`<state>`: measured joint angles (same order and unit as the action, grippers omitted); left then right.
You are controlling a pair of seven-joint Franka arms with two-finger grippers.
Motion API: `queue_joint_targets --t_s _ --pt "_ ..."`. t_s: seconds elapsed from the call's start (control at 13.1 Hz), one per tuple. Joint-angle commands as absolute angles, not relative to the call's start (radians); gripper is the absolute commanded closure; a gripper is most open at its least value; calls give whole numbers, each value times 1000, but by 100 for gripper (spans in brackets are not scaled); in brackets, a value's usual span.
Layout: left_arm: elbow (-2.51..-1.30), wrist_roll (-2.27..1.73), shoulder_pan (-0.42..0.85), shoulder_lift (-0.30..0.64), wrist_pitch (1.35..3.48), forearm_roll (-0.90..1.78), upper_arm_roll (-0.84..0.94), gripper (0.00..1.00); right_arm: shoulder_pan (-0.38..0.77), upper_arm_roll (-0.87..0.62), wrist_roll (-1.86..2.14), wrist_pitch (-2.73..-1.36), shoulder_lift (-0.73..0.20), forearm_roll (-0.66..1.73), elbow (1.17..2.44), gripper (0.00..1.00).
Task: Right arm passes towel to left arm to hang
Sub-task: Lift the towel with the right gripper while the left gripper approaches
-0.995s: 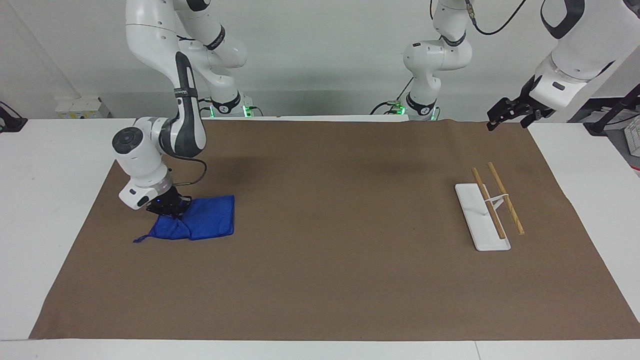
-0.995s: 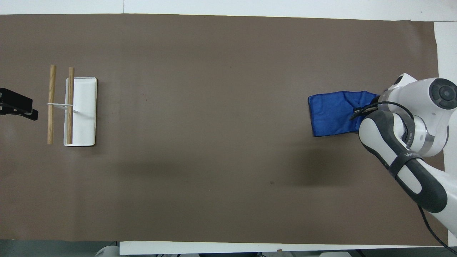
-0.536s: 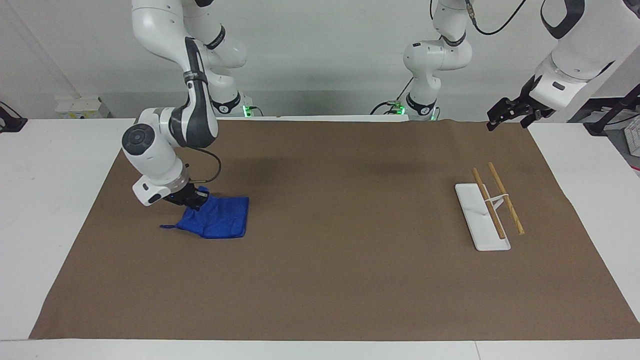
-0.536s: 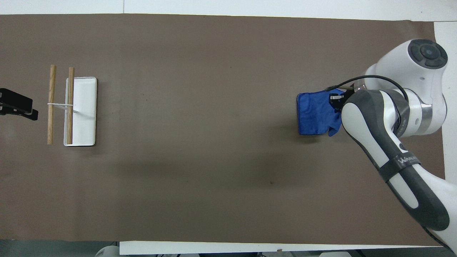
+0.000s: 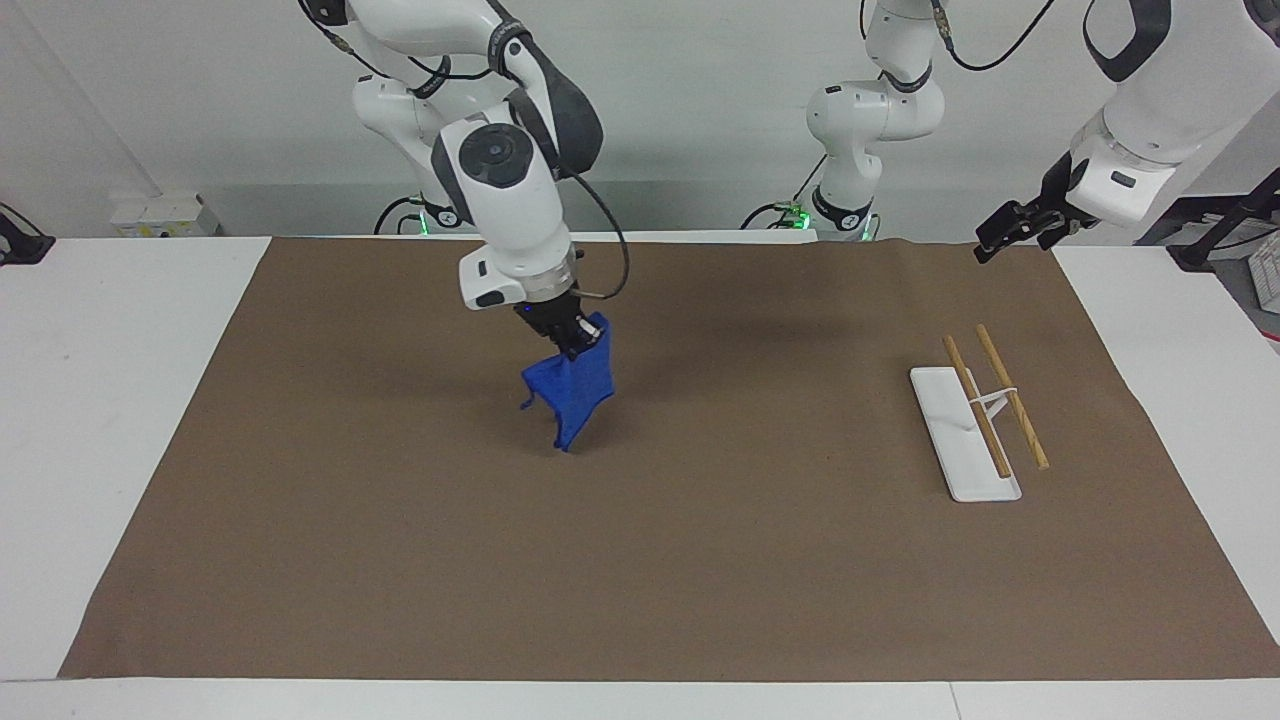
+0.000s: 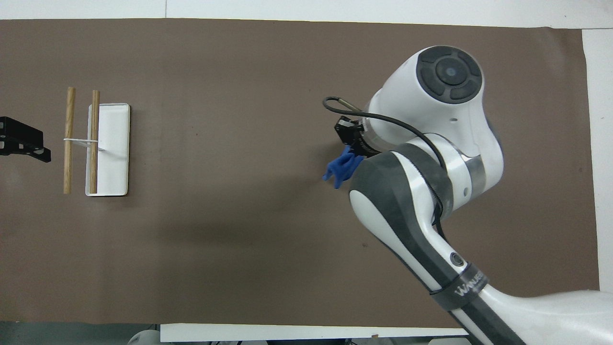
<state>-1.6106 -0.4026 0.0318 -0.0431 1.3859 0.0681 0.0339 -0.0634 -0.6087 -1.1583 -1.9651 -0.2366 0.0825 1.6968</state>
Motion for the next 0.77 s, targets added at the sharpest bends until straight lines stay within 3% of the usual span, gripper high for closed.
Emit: queue_joint_targets --t_s 0.0,0.31,0.69 --pt "-1764 -761 31 -119 1550 184 35 0 -80 -720 -1320 -2070 -336 142 1605 100" --pt "-1908 -1218 61 -155 1718 326 44 0 -77 -869 -1472 -2328 -399 251 1603 100" --pt "-1950 -1480 97 -178 1780 396 44 0 -58 -988 -1715 -2658 -429 265 1603 100"
